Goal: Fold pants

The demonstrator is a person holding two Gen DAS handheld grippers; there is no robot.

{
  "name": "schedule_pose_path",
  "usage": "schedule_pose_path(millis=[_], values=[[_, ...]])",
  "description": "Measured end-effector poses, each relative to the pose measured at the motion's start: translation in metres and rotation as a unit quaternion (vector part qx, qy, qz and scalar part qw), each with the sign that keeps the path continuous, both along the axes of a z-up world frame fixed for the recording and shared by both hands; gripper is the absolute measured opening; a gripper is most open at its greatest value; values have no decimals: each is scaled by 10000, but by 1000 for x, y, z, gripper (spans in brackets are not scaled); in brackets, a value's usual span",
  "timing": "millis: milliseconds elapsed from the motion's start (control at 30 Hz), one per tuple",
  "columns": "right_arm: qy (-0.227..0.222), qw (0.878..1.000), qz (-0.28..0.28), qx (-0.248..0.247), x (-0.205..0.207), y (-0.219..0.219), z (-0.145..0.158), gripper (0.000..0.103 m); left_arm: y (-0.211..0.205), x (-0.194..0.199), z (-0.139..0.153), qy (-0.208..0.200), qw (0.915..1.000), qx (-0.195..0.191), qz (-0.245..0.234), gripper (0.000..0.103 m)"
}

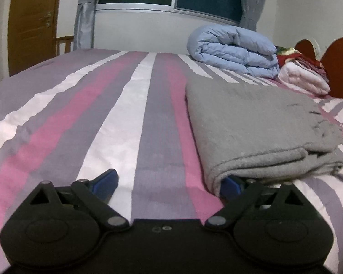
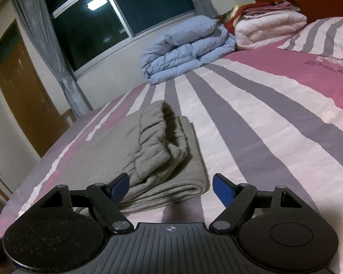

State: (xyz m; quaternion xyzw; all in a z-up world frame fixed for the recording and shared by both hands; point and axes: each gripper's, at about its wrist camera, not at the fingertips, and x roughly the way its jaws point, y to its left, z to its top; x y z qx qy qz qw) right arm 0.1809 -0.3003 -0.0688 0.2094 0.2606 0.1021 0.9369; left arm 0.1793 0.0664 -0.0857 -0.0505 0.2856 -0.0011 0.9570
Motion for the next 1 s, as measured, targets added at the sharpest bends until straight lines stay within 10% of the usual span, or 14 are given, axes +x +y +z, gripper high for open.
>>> schedule_pose_path(millis=[200,467,833,900,1000], values=[[-69,9993,-126,341,-2,-14,2,80,15,-20,7,-10,9990,222,376,89],[-150,9922,320,1193,9,-7,2,79,70,-17,11,-312,9824,-1391,1209,94],[438,9835,293,1730,62,3,-21,78,78,-13,6,-382,9729,-1698,1524,97],[544,9850,319,1604,69,8,-23,53,78,-13,6,-359,9726,-1705,1540,97],[515,9877,351,1431,69,9,-19,42,77,-12,6,-349,9728,-1669,1571,97]])
